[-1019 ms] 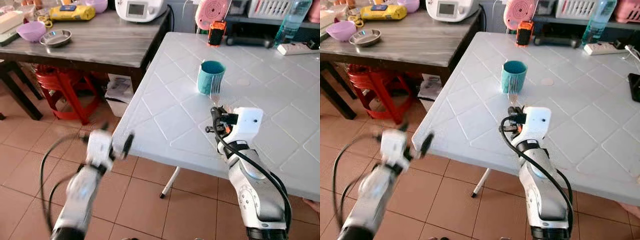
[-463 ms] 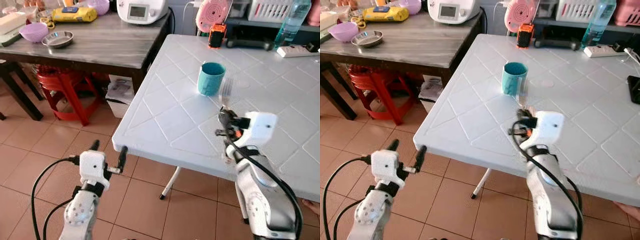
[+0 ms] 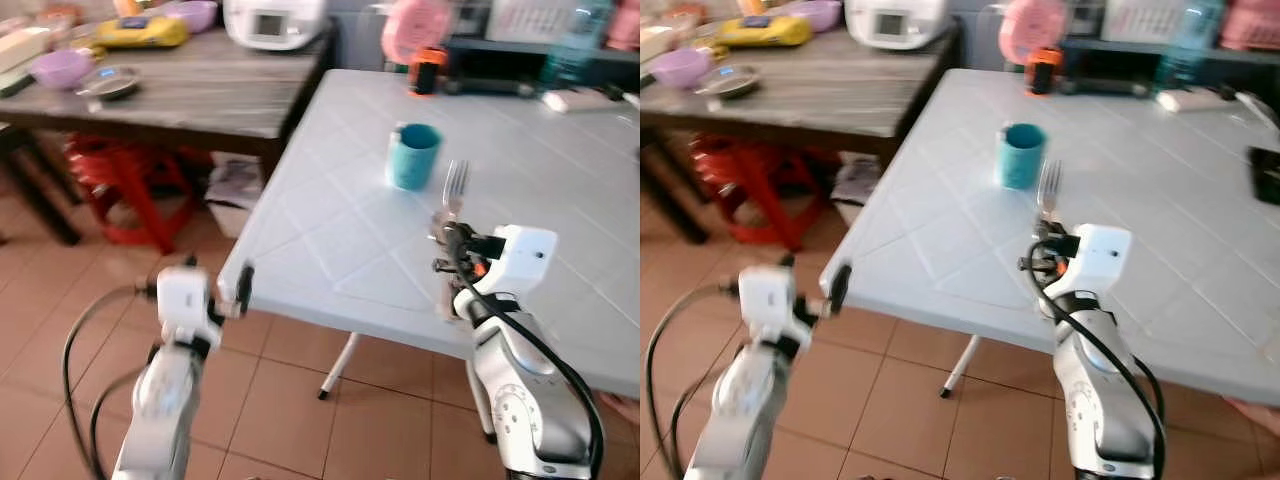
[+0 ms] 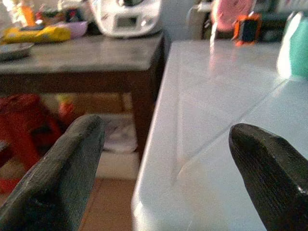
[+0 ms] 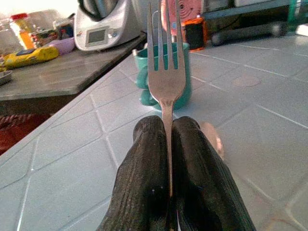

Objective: Setting the table

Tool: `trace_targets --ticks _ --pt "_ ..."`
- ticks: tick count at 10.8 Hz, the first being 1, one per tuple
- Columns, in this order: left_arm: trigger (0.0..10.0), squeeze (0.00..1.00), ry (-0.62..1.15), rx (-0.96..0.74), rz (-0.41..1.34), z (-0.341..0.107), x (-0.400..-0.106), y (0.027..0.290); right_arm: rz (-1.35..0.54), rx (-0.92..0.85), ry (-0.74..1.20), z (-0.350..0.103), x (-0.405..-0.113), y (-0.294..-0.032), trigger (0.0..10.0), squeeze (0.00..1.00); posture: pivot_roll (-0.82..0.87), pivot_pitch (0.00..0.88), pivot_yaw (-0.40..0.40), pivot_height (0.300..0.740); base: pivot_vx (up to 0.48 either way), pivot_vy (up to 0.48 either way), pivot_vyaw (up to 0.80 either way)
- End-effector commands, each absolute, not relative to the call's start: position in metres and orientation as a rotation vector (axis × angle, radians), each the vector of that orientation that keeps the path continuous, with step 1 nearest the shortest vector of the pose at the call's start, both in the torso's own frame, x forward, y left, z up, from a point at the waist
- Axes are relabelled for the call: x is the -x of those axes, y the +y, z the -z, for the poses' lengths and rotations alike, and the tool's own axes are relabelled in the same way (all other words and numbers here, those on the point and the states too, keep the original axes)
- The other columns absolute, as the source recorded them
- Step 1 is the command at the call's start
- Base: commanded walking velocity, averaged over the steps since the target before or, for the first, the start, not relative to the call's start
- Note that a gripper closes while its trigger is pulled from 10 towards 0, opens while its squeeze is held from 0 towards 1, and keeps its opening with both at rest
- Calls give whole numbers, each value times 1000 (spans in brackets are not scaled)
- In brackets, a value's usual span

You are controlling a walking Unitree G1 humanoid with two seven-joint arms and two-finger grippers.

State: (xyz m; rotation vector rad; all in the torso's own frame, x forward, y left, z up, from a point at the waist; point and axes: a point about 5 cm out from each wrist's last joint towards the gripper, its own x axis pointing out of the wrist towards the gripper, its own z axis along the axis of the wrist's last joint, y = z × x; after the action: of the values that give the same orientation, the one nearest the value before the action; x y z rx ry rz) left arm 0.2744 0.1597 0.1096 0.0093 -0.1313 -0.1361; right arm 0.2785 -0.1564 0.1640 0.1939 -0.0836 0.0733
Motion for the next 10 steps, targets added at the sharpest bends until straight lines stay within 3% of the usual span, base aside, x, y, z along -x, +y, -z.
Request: trace_targets --ticks 1,10 --pt "10000 0 -109 0 125 -107 -276 161 -73 -196 -111 -170 -279 -155 10000 0 -92 72 61 740 0 0 -525" --pt "10000 0 -106 18 183 -109 -283 146 -55 -197 -110 -169 -281 -157 10000 0 -104 71 69 740 0 258 0"
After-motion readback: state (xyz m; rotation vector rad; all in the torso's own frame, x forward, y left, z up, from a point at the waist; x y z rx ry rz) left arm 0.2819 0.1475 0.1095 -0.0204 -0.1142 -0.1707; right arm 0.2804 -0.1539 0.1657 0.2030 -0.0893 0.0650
